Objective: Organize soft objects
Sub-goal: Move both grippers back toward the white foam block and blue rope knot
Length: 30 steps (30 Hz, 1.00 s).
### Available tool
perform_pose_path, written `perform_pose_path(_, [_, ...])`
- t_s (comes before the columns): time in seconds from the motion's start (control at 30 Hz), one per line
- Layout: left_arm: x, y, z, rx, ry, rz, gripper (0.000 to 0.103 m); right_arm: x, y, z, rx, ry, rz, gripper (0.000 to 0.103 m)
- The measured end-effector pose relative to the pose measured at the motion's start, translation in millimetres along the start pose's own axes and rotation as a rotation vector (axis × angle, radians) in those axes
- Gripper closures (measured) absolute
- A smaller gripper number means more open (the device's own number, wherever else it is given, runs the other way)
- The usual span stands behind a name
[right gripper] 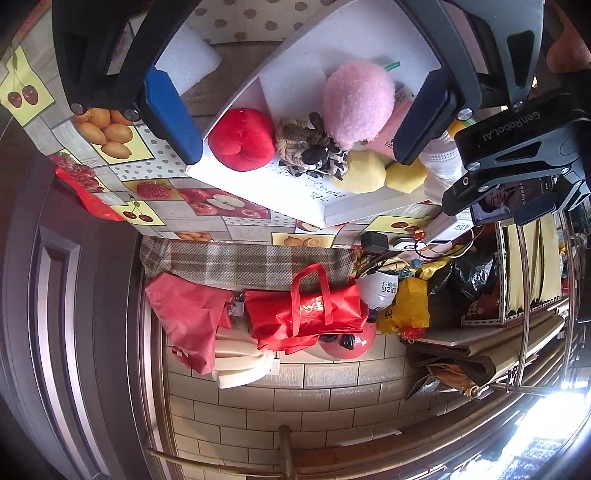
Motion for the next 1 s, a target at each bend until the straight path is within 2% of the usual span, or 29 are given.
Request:
perform_pose_path(0.47, [-17, 28, 18, 0.003, -0.021, -0.023, 0.0, -17, 27, 15, 0.049, -0.021, 0.0, 0.0])
perform_pose_path(0.77, [-25, 40, 39, -0.021, -0.078, -0.038, 0.0, -34, 49, 51, 0.051, -0.066, -0.039, 0.0])
perform_pose_path(0.87, [-29, 43, 46, -0.048, -0.1, -0.05, 0.0, -40, 54, 71, 0.045, -0.09, -0.064, 0.0])
perform_pose_path(1.0, [-34, 48, 66, -0.152, -0.167, -0.078, 0.0, -46, 55, 107, 0.013, -0.153, -0.113, 0.0])
Point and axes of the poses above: each gripper's, at about its wrist camera, not at the fingertips, and y roughly against the way its jaws point, z to its right, x to its top, the point moved 2 cm from there along -y, roughly the way its jaws point, and after that the axes turned 12 degrees about -z, right-handed, at the moved point
